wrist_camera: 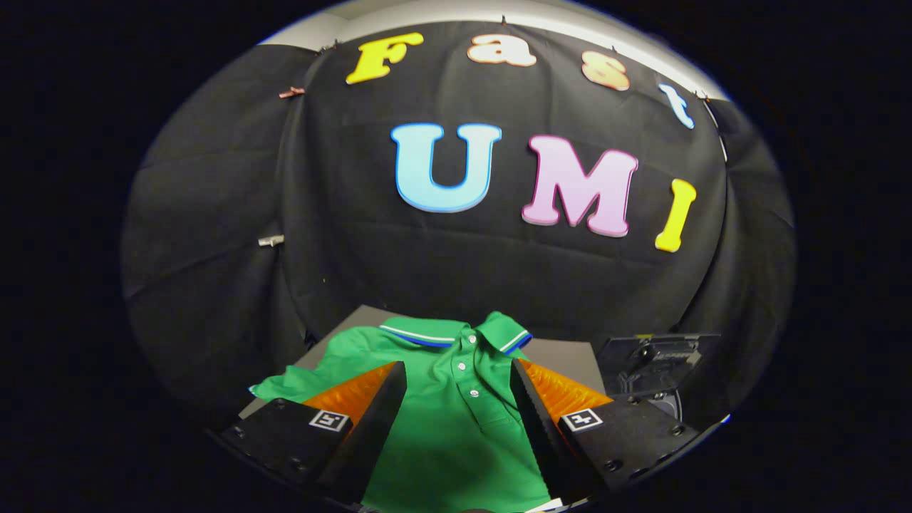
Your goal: Put the clothes into the washing machine and then close the washing machine lid.
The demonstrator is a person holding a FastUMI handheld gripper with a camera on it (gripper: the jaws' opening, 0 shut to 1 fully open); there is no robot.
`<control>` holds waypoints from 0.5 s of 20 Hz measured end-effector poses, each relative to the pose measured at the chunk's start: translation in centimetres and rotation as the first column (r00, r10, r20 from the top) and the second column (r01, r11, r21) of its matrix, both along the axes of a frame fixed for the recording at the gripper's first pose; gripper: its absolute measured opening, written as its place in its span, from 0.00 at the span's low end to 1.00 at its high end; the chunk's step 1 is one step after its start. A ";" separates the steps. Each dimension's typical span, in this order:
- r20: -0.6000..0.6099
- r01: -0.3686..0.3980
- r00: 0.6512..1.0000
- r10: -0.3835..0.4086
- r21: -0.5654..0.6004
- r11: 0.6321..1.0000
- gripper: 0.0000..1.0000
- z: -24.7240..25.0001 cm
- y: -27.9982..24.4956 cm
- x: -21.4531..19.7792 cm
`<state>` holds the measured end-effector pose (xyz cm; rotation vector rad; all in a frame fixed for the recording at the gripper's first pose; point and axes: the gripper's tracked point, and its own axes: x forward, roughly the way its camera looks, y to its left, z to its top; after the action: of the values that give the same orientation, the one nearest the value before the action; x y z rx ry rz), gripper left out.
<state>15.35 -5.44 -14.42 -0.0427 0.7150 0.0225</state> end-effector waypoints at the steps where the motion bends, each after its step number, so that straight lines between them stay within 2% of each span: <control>1: -0.089 0.016 0.996 -0.015 0.004 1.000 0.92 -1.7 -0.6 -0.4; 2: -0.171 0.035 0.985 -0.031 0.019 0.999 0.92 -3.5 -0.7 -1.0; 3: -0.281 0.044 0.959 -0.034 0.032 0.999 0.92 -6.2 -0.8 -2.3; 4: -0.303 0.022 0.953 -0.012 0.027 0.999 0.92 -7.0 -1.0 -2.2; 5: -0.255 0.001 0.967 0.001 0.009 1.000 0.96 -9.2 -1.4 -1.6; 6: -0.267 -0.031 0.963 0.032 0.007 1.000 0.95 -11.3 -1.5 -2.6; 7: -0.185 -0.033 0.982 0.038 0.026 0.999 0.93 -11.4 -1.7 -2.1; 10: -0.126 -0.072 0.989 0.077 0.037 0.997 0.92 -11.8 -2.1 -3.6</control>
<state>11.74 -7.56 -26.19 -0.0375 0.8407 0.1091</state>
